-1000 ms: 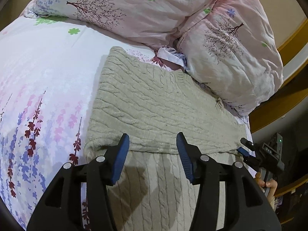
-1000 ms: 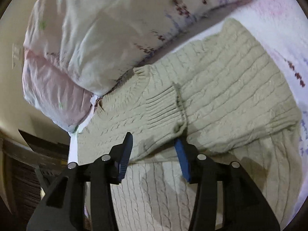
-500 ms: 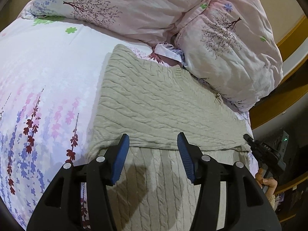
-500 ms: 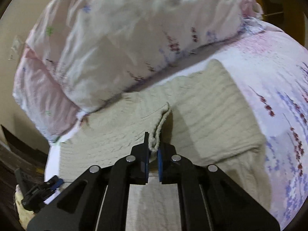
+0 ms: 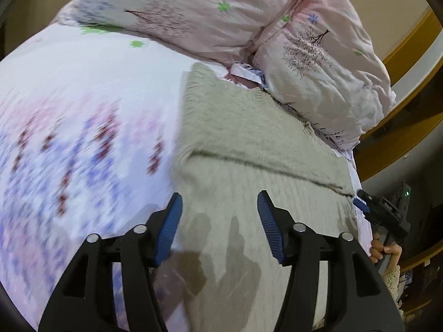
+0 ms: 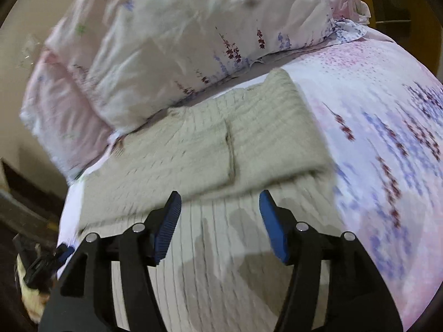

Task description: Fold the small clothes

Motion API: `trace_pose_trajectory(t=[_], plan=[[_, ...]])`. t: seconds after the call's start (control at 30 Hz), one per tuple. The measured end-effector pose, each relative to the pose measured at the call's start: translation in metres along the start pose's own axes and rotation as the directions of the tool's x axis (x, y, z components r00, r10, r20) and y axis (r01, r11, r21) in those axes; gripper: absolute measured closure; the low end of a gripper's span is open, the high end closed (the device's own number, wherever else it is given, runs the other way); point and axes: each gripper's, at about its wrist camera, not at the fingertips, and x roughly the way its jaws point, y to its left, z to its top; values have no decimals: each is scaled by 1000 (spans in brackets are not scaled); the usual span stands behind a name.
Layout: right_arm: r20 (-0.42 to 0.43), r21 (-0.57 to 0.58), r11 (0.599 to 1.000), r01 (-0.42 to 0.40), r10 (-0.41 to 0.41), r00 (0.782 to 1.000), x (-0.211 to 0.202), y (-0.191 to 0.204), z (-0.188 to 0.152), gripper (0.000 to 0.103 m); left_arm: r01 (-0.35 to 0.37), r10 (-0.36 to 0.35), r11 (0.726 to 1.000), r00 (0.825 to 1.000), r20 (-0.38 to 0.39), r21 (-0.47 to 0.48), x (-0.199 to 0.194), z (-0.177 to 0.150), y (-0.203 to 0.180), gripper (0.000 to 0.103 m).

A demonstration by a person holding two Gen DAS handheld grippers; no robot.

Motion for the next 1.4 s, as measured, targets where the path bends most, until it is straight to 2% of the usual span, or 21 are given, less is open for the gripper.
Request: trace_pose_trajectory(t=[0.23, 0.33, 0.4, 0.5, 0.6, 0.7, 0.77, 0.83, 1.0, 1.03, 1.07, 1.1, 1.13, 1.27, 1.4], plan=[[-22, 105, 994, -6, 9, 1000, -55, -65, -52, 44, 35, -37, 998, 999, -32, -55, -29, -43, 19, 46], [-66, 133, 990, -49, 58, 996, -60, -78, -74, 52, 27, -31, 997, 998, -57, -67, -32, -61, 20, 46], [-97, 150, 984, -100, 115, 989, -59, -80, -88, 60, 43, -48, 997, 997, -66, -69, -35, -73, 18, 47], [-108, 148, 976, -157, 174, 979, -62, -78, -104, 65, 77, -82, 995, 994, -73, -71, -39, -86, 13, 50], [-143, 167, 961, -221, 246, 959, -59, -77, -115, 75, 126, -133, 988, 988, -74, -87, -44, -103, 10, 53], [-160, 161, 950, -269, 293, 943, -59, -74, -129, 78, 179, -189, 977, 978, -88, -113, -47, -115, 9, 58], [-164, 151, 944, -294, 317, 934, -62, -73, -134, 80, 198, -210, 973, 973, -99, -118, -50, -122, 7, 59], [-181, 134, 939, -317, 337, 924, -63, -68, -139, 82, 216, -231, 968, 965, -121, -128, -51, -128, 6, 65], [-207, 77, 942, -327, 336, 919, -67, -55, -145, 82, 214, -237, 967, 954, -184, -137, -44, -141, 4, 72], [-216, 59, 945, -323, 328, 920, -67, -52, -147, 84, 221, -244, 965, 952, -183, -141, -43, -141, 3, 77], [-220, 45, 947, -318, 320, 922, -67, -50, -147, 92, 225, -249, 964, 951, -182, -143, -43, -141, 3, 80], [-216, 26, 950, -311, 309, 926, -68, -46, -146, 95, 231, -254, 963, 950, -182, -139, -43, -139, 1, 91], [-197, 3, 952, -306, 300, 933, -72, -42, -144, 96, 232, -253, 964, 950, -183, -128, -43, -137, -2, 95], [-89, -80, 952, -296, 288, 953, -91, -25, -128, 96, 221, -230, 972, 964, -131, -76, -50, -117, -13, 96], [44, -203, 956, -213, 227, 973, -112, -2, -109, 96, 197, -199, 979, 980, -30, -45, -63, -84, -18, 97]])
